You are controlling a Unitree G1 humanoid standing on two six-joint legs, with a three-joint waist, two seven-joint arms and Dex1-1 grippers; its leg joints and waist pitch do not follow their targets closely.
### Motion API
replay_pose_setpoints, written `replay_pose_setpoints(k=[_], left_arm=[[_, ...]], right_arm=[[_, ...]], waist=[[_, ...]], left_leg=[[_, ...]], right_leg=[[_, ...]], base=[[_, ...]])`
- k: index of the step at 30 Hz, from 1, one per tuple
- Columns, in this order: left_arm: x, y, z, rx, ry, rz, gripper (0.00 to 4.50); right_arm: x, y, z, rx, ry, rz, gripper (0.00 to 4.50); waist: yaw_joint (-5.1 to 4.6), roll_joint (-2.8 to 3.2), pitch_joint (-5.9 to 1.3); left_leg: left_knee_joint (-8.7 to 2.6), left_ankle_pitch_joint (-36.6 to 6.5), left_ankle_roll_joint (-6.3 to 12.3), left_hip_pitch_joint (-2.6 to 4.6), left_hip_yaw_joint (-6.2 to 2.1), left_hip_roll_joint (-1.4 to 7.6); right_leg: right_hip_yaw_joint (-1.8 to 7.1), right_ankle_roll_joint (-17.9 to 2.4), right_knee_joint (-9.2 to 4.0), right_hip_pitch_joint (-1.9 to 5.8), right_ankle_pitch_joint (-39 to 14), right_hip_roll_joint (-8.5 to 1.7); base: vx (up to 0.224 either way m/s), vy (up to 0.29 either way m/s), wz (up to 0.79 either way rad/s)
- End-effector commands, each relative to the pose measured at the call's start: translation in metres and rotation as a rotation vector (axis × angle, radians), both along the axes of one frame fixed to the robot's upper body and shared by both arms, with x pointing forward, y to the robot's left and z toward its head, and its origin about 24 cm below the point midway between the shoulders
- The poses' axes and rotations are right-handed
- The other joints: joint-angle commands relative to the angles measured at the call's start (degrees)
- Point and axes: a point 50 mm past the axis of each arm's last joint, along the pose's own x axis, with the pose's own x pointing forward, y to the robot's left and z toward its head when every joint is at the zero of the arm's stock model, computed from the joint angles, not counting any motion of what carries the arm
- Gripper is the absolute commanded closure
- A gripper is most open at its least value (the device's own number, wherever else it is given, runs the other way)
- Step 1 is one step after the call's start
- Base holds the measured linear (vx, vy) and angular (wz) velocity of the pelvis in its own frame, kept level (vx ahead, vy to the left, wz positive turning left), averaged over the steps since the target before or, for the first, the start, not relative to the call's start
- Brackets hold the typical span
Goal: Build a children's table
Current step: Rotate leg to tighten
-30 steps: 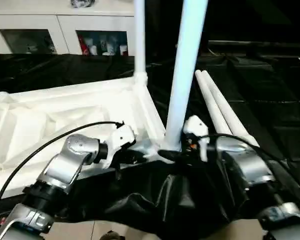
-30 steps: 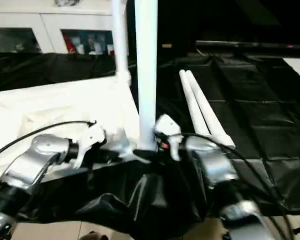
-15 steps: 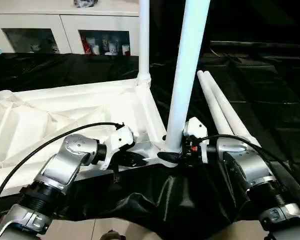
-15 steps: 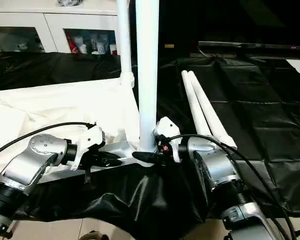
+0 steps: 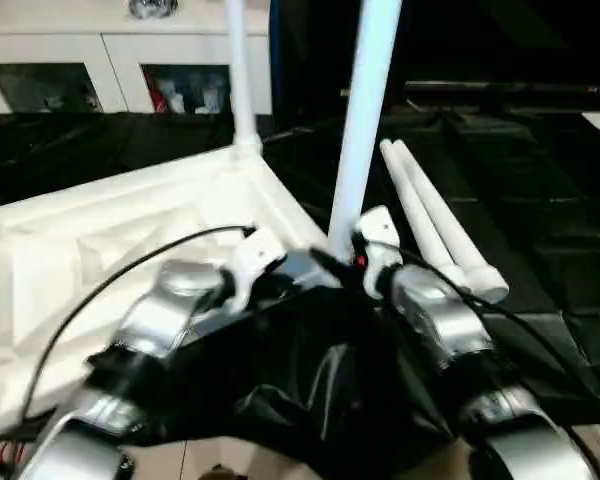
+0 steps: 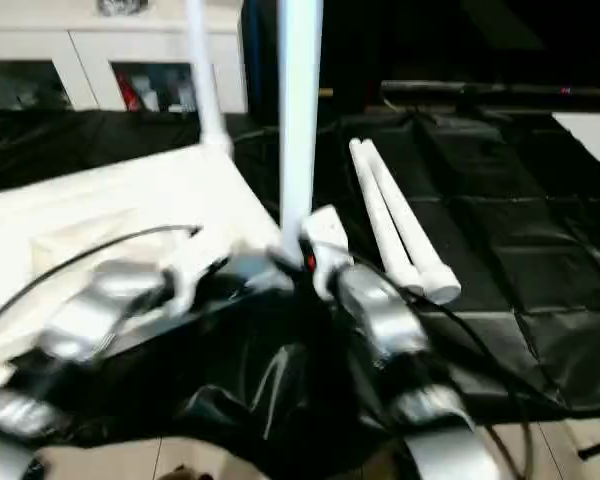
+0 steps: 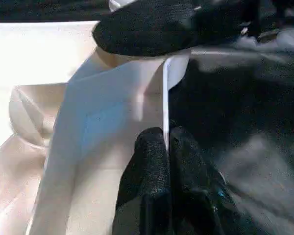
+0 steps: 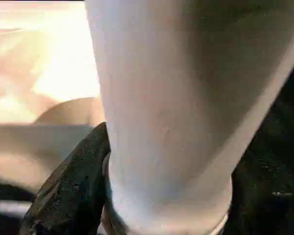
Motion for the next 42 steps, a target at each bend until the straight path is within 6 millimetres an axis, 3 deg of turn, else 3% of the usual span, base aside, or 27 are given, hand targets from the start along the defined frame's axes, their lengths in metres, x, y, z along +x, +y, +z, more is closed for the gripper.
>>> replay_pose_setpoints(k=[1,2,3,5,9,14,19,21,26,32,35,41,42], left_arm=[[0.01,-0.018,0.023,-0.08,-0.092,0.026,4.5],[0.011,-0.022,0.023,-0.084,-0.094,0.039,4.5],[0.012,-0.026,0.024,-0.092,-0.097,0.04,4.5],[0.011,-0.029,0.024,-0.1,-0.099,0.026,4.5],[0.007,-0.027,0.022,-0.105,-0.102,-0.005,4.5],[0.0,-0.024,0.02,-0.127,-0.105,-0.058,4.5],[-0.013,-0.013,0.017,-0.137,-0.09,-0.149,4.5],[-0.018,-0.006,0.016,-0.142,-0.081,-0.183,4.5],[-0.022,0.001,0.017,-0.14,-0.077,-0.208,4.5],[-0.03,0.015,0.017,-0.122,-0.051,-0.265,4.5],[-0.034,0.02,0.016,-0.112,-0.028,-0.301,4.5],[-0.039,0.021,0.015,-0.107,-0.004,-0.34,4.5],[-0.039,0.021,0.015,-0.107,-0.002,-0.344,4.5]], right_arm=[[-0.005,0.015,-0.012,0.0,0.049,-0.004,1.74],[-0.005,0.018,-0.011,0.012,0.044,0.0,1.74],[-0.005,0.022,-0.01,0.029,0.044,0.013,1.39],[-0.005,0.025,-0.01,0.042,0.045,0.025,1.18],[-0.004,0.022,-0.009,0.001,0.012,0.016,0.87],[-0.002,0.015,-0.006,-0.003,-0.026,0.023,0.87],[-0.003,0.001,0.002,-0.011,-0.086,0.128,0.87],[-0.004,-0.009,0.007,-0.02,-0.11,0.181,0.87],[-0.004,-0.021,0.011,-0.017,-0.11,0.232,0.36],[-0.023,-0.037,0.015,-0.053,-0.098,0.473,0.36],[-0.034,-0.041,0.014,-0.06,-0.066,0.605,0.36],[-0.038,-0.042,0.014,-0.046,-0.037,0.64,0.36],[-0.038,-0.042,0.014,-0.042,-0.034,0.642,0.52]], waist=[[0.05,0.53,-4.39],[0.05,0.45,-4.42],[0.14,0.41,-4.53],[0.22,0.37,-4.44],[0.22,0.31,-4.23],[0.1,0.29,-4.23],[0.2,0.13,-4.3],[0.07,0.05,-4.14],[0.03,-0.02,-3.95],[0.55,-0.14,-4.14],[0.51,-0.18,-4.06],[0.46,-0.11,-3.93],[0.52,-0.11,-3.99]], left_leg=[[-3.52,-10.68,-0.57,0.82,-0.23,0.83],[-3.48,-10.27,-0.33,0.73,-0.17,0.79],[-3.42,-9.8,0.13,0.7,-0.17,0.83],[-3.39,-9.58,0.87,0.63,-0.13,0.78],[-3.56,-11.69,0.75,0.71,-0.15,0.93],[-3.61,-11.54,0.78,0.66,-0.17,0.95],[-3.41,-9.84,2.29,0.44,-0.04,1.06],[-3.56,-10.99,2.45,0.6,-0.03,1.12],[-3.62,-12.6,1.88,0.7,-0.03,1.14],[-3.4,-10.09,3.49,0.53,-0.02,1.16],[-3.37,-10.32,3.81,0.45,-0.02,1.13],[-3.53,-12.43,2.67,0.62,-0.15,1.25],[-3.49,-12.19,2.6,0.63,-0.15,1.26]], right_leg=[[2.39,-12.2,-3.77,3.0,-6.21,-3.79],[2.38,-12.3,-3.74,3.07,-5.44,-3.77],[2.36,-12.62,-3.58,3.17,-4.05,-3.84],[2.33,-12.86,-3.63,3.26,-3.44,-3.81],[2.31,-12.26,-4.04,3.11,-7.79,-3.99],[2.33,-12.16,-3.97,3.13,-7.71,-3.97],[2.36,-12.92,-3.63,3.32,-4.95,-4.01],[2.27,-12.72,-3.83,3.13,-6.81,-3.9],[2.37,-12.16,-4.12,2.96,-10.36,-3.87],[2.37,-12.18,-3.73,3.14,-6.64,-3.76],[2.25,-12.32,-3.83,3.08,-7.54,-3.68],[2.27,-11.99,-4.2,2.8,-11.85,-3.85],[2.29,-12.04,-4.11,2.8,-11.45,-3.87]], base=[[0.0,0.0,0.0],[0.0,0.0,0.0],[0.0,0.0,0.0],[0.0,0.0,0.0],[0.0,0.0,0.0],[0.0,0.0,0.0],[0.0,0.0,0.0],[0.0,0.0,0.0],[0.0,0.0,0.0],[0.0,0.0,0.0],[0.0,0.0,0.0],[0.0,0.0,0.0],[0.0,0.0,0.0]])
